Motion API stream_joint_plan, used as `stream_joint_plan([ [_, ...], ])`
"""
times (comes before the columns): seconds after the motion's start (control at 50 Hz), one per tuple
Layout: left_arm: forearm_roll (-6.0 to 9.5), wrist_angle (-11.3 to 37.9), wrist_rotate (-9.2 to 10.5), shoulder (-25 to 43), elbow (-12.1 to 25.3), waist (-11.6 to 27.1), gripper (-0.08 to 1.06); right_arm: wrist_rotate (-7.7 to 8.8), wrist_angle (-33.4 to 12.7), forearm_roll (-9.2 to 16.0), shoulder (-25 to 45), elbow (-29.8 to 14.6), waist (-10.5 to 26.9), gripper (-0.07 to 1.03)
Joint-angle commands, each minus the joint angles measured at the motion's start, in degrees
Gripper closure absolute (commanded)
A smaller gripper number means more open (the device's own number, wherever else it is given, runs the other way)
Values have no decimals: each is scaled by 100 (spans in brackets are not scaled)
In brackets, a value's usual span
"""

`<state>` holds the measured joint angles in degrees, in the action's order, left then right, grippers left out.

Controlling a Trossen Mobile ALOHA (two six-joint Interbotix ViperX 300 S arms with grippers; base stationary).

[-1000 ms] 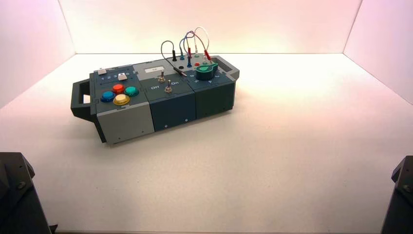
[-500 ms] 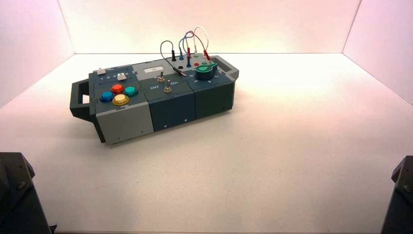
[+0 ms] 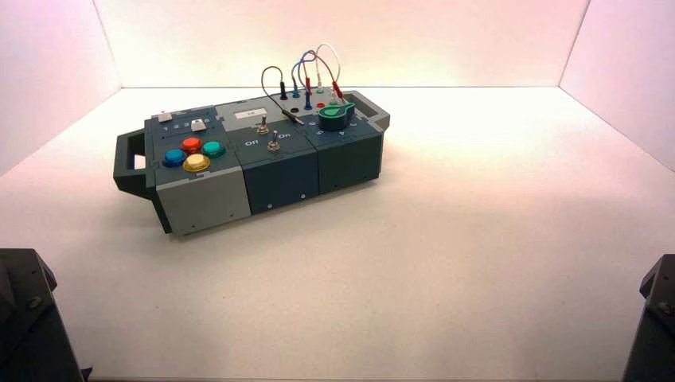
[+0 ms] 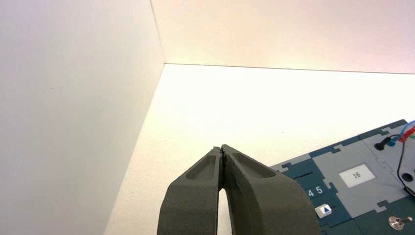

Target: Push the red button with the right gripper.

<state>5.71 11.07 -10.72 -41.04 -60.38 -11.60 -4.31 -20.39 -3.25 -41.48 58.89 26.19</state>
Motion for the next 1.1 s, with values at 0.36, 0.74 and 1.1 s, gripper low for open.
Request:
stream_joint_plan([
  [0.36,-18,-18,-35,-44,132,-281,100,0,-229,246,2232,-1951,1837,98],
  [0.74,-18,-18,-35,-70,123,-554,100,9,-888,299,4043,-3656,2628,98],
  [1.1,-18,-18,-35,-79,114,-642,100,35,-1529,422,5476,-4975,2944,98],
])
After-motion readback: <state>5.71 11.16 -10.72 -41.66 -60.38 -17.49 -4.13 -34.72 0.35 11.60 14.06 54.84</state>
